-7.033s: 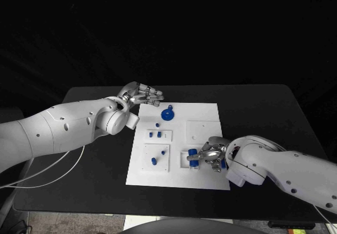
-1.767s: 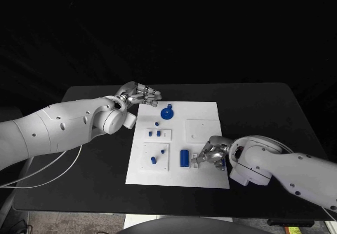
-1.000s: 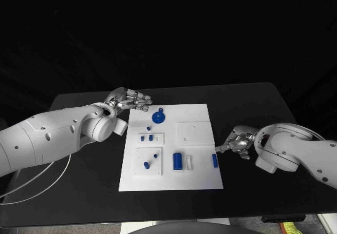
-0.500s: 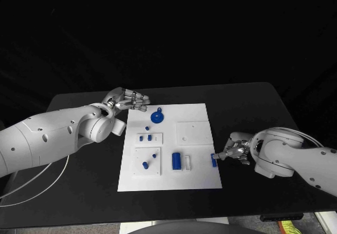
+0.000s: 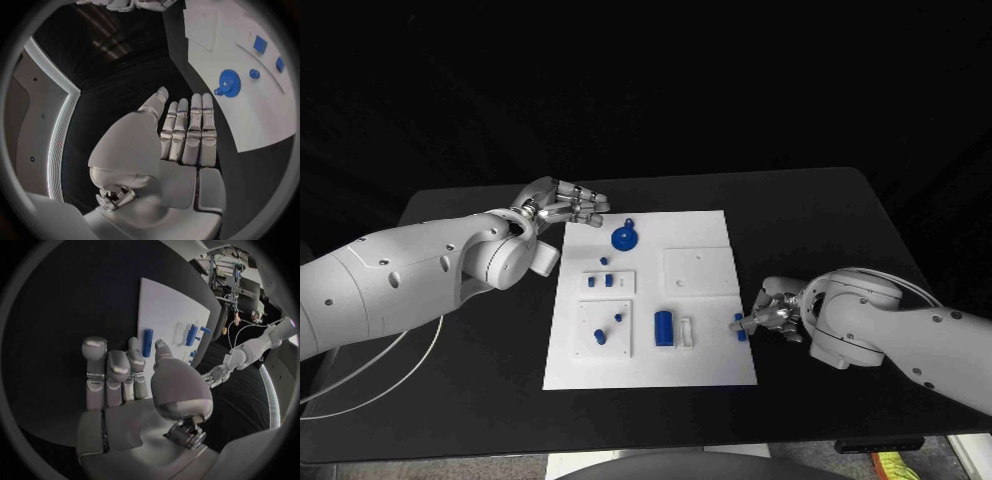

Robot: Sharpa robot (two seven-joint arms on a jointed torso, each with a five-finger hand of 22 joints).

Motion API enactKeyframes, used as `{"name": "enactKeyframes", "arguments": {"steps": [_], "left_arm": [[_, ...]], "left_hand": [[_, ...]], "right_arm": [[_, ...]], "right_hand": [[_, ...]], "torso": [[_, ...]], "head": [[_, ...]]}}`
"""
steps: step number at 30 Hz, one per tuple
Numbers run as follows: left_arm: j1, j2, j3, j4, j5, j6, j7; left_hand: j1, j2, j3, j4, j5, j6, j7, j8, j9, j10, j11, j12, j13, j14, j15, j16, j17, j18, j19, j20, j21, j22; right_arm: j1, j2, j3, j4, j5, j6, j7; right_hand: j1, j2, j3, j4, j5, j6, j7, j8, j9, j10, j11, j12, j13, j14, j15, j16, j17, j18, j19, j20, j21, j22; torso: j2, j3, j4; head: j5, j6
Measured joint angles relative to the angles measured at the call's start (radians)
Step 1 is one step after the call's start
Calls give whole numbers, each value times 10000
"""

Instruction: Assemble the parts on the task board

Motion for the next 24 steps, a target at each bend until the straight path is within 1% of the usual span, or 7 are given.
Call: {"name": "enactKeyframes", "arguments": {"steps": [3, 4, 5, 6, 8, 15, 24], "left_arm": [[0, 0, 0, 0, 0, 12, -2], [0, 0, -1, 0, 0, 17, -2], [0, 0, -1, 0, 0, 20, -3], [0, 0, -1, -1, 0, 25, -4], [0, 0, -1, -3, 0, 30, -6], [0, -4, -1, -5, 0, 43, -11], [0, -24, -1, -9, 0, 55, -20]], "left_hand": [[0, 0, 0, 0, 0, 0, 0, 0, 0, 0, 0, 0, 0, 0, 0, 0, 0, 0, 0, 0, 0, 0], [0, 0, 0, 0, 0, 0, 0, 0, 0, 0, 0, 0, 0, 0, 0, 0, 0, 1, 0, 0, 0, 0], [0, 0, 0, 0, 0, 0, 0, 0, 0, 0, 0, 0, 0, 0, 0, 0, 0, 0, 0, 0, 0, 0], [0, 0, 0, 0, 0, 0, 0, 0, 0, 0, 0, 0, 0, 0, 0, 0, 0, 0, 0, 0, 0, 0], [0, 0, 0, 0, 0, 0, 0, 0, 0, 0, 0, 0, 0, 0, 0, 0, -1, 0, 0, 0, 0, 1], [0, 0, 0, 0, 0, 0, 0, 0, 0, 0, 0, 0, 0, 0, 0, 0, -1, 1, 0, 0, 0, 1], [0, 0, 0, 0, 0, 0, 0, 0, 0, 0, 0, 0, 0, 0, 0, 0, -1, 1, 0, 0, 0, 2]], "right_arm": [[-4, 55, -10, -50, -33, -40, -5], [-5, 71, -14, -61, -41, -54, -7], [-6, 89, -20, -74, -50, -69, -11], [-8, 113, -26, -86, -62, -87, -14], [-10, 140, -36, -96, -79, -112, -19], [-21, 165, -57, -100, -109, -237, -19], [-57, 25, -71, -54, 138, -470, 108]], "right_hand": [[301, 238, 452, -327, -493, 57, -7, 0, 4, 2, 2, 0, 3, 0, 0, 0, 0, 0, 0, 0, 0, 0], [394, 26, 1484, -275, -1174, 73, -2, -1, 4, 2, 2, 0, 9, 0, 0, 0, 0, 0, 0, 0, 0, 0], [356, -858, 3764, -23, -2143, 140, -37, -1, 4, 17, 16, 0, 17, 0, 0, 0, 0, 1, 0, 0, 0, 0], [261, -1304, 4743, 111, -2395, 168, -33, -1, 4, 18, 17, 0, 24, 0, 0, 0, 0, 0, 0, 0, 0, 0], [306, -1491, 5586, -56, -2367, 195, -45, -1, 30, 18, 18, 0, 30, 0, 0, 0, 0, 0, 0, 0, 1, 0], [-85, -1028, 6449, -1256, -2246, 344, -136, -1, 30, 19, -26, 0, 30, 1, 2, 0, -9, 1, 0, 0, 43, 0], [-372, -662, 6404, -1349, -2516, 451, -174, -139, 170, 70, -77, 42, 54, 0, 6, 0, -78, 1, 0, 0, 99, 0]], "torso": [[0, 2, -7], [0, 2, -7], [0, 6, -7], [0, 8, -7], [0, 8, -7], [-4, 11, -12], [-6, 8, -12]], "head": [[1, -11], [1, -15], [-5, -16], [-11, -17], [-17, -18], [-19, -33], [-7, -37]]}}
